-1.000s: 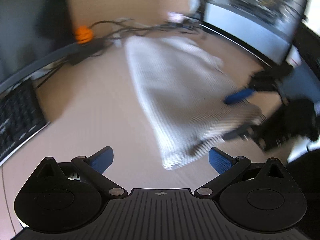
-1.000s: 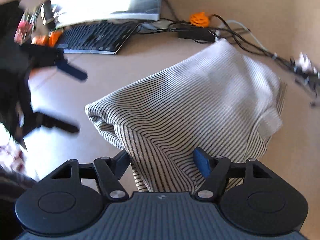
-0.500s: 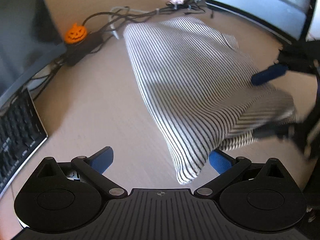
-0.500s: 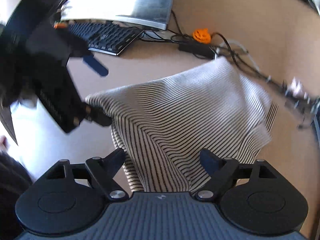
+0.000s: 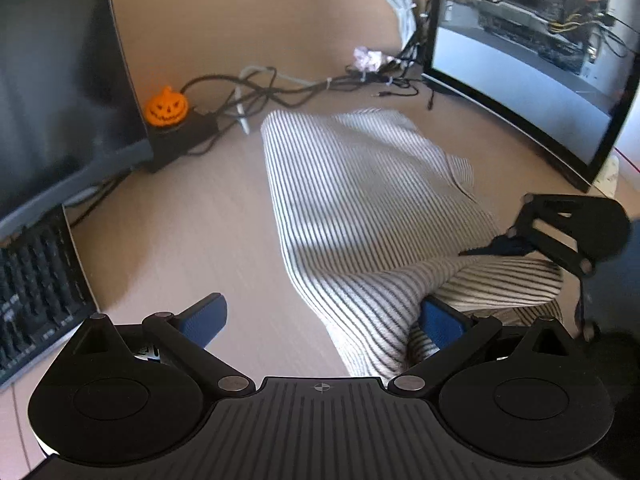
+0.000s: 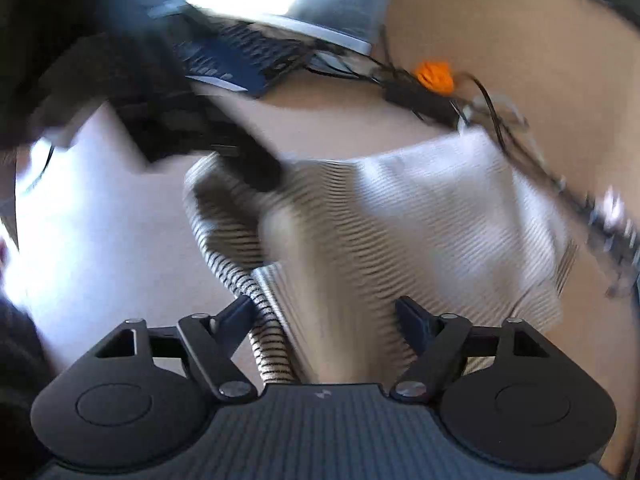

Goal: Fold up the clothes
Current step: 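Grasp the striped shirt edge with the right gripper and lift it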

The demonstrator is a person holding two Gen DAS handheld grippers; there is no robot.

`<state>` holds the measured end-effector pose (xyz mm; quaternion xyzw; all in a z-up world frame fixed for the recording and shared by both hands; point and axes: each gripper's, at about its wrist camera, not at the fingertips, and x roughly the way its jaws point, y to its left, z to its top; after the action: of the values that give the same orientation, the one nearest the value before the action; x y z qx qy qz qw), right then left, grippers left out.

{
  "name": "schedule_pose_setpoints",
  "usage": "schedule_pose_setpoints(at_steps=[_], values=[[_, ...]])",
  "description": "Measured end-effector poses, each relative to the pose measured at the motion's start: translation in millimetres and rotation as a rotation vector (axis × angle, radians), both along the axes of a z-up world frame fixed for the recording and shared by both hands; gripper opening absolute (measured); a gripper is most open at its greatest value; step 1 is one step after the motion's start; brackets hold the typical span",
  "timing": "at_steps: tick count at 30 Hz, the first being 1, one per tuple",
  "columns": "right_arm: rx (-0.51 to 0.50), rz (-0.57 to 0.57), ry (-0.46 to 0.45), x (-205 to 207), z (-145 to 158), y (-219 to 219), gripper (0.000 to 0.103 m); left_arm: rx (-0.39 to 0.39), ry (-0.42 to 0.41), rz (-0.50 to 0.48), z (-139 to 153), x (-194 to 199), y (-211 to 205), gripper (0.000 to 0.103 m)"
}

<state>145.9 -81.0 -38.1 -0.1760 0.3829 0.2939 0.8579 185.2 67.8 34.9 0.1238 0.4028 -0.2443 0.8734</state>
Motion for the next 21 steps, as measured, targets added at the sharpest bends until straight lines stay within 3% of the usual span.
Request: schedule_pose_setpoints(at_steps=[3,6,13,17,21], values=[[0.102,-0.057,0.088,13.8,4.1,-16.7,0.077,-0.046,0.014,-0.046,9.6,-9.8,17.3,0.103],[0.15,-0.079,0.129,21.1,4.9,-24.1,0.077,-0.03,0.026,-0.08,6.3,-19.2,28.0,0.103],[0.173,-0.084,0.155,23.8,4.2,-24.8,0.077,0.167,0.043,-0.165,-28.2,-30.3,0.8,0.103],[0.11,-0.059,0.093,9.6,5.0,-17.8,0.077,0.26,-0.014,-0.144,-37.8,-23.5,-11.9,0.103],[0.013,0.006,-0.049,-15.8,7.9,-6.1,0.079,0.228,-0.041,-0.072,-27.3,-9.4,-12.6,0.103]])
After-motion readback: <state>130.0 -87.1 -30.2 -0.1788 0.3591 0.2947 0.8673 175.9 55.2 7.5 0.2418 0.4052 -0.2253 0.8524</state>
